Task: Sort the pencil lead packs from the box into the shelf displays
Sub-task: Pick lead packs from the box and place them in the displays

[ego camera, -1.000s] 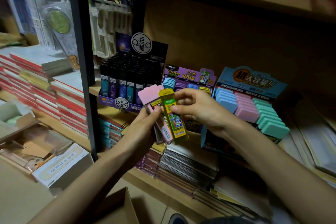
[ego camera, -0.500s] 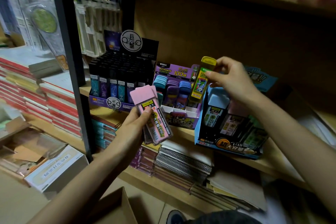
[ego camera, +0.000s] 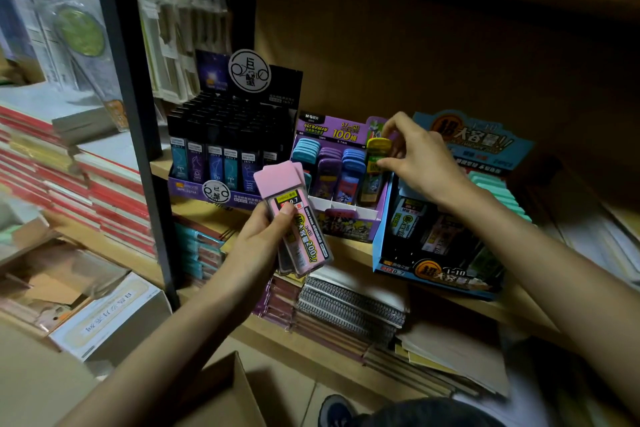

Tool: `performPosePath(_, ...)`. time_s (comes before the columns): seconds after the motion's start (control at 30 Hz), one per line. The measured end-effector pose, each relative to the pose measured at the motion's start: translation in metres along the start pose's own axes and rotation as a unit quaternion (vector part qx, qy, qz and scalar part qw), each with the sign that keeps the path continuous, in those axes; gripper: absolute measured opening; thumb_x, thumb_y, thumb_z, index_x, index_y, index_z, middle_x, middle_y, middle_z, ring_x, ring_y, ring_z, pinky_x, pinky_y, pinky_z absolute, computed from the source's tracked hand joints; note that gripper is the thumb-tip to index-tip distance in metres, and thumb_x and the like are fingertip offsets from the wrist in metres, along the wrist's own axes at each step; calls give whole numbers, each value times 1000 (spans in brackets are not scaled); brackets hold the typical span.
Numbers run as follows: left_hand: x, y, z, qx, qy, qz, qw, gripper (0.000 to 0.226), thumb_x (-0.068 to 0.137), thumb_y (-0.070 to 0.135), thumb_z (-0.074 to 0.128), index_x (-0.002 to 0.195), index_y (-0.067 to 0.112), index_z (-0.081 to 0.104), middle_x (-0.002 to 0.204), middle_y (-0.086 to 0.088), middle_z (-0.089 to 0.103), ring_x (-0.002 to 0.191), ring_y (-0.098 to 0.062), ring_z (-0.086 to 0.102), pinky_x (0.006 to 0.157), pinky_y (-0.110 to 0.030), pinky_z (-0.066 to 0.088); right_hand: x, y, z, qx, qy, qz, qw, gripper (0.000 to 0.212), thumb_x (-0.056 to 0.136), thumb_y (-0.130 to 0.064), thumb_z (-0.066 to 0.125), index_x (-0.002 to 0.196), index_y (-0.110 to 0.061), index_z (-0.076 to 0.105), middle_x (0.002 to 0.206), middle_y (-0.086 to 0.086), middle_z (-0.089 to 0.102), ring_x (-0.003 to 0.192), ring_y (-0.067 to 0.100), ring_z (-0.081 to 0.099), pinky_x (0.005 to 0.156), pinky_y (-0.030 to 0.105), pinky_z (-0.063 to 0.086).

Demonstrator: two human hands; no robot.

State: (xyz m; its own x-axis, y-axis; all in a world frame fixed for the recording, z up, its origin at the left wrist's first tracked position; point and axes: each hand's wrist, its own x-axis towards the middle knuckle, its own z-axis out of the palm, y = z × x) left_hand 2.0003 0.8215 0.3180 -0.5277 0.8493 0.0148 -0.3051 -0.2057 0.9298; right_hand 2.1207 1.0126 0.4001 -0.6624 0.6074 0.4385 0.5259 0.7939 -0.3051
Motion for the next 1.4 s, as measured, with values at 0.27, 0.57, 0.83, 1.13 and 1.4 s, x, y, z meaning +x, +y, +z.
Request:
performPosePath(0.27, -3, 1, 0, 7, -18, 6, 1000, 19, 96, 21, 44, 110, 16, 55, 97, -3, 66, 88, -16, 65, 84, -36, 53, 1, 6, 13, -228, -17, -34, 973, 36, 78, -33, 72, 103, -16, 52, 108, 7, 56, 107, 27, 47, 86, 38, 39)
performPosePath(0.57, -10, -4, 9, 15, -52, 17, 998, 28, 93, 18, 47, 117, 5, 54, 93, -7, 66, 79, -15, 64, 65, -26, 58, -32, -38, -20, 100, -13, -2, 995, 19, 86, -30, 65, 100, -19, 59, 96, -4, 58, 91, 8, 55, 77, 19, 43)
performPosePath(0.83, -14, -19, 23, 14, -93, 13, 995, 39, 82, 26, 54, 118, 9, 56, 99, -10, 70, 84, -16, 67, 73, -33, 58, -85, -61, 19, 411, -52, 135, 900, 11, 86, -9, 64, 91, -15, 58, 76, -1, 55, 67, 9, 53, 59, 21, 44)
performPosePath(1.13, -15, -40, 43, 26, -99, 7, 995, 40, 81, 37, 51, 114, 16, 55, 93, -5, 70, 87, -27, 64, 71, -52, 54, -106, -9, -27, 464, 117, 175, 861, 20, 86, 1, 59, 89, -18, 59, 84, 1, 64, 68, 5, 60, 59, 16, 48)
performPosePath(1.4, -2, -46, 42, 0, -128, 15, 992, 29, 84, 32, 53, 108, 19, 60, 83, -3, 72, 76, -17, 71, 55, -28, 55, -102, 27, -75, 209, 129, 52, 968, 29, 85, -2, 62, 105, -21, 54, 96, -6, 58, 82, -4, 61, 71, 14, 51)
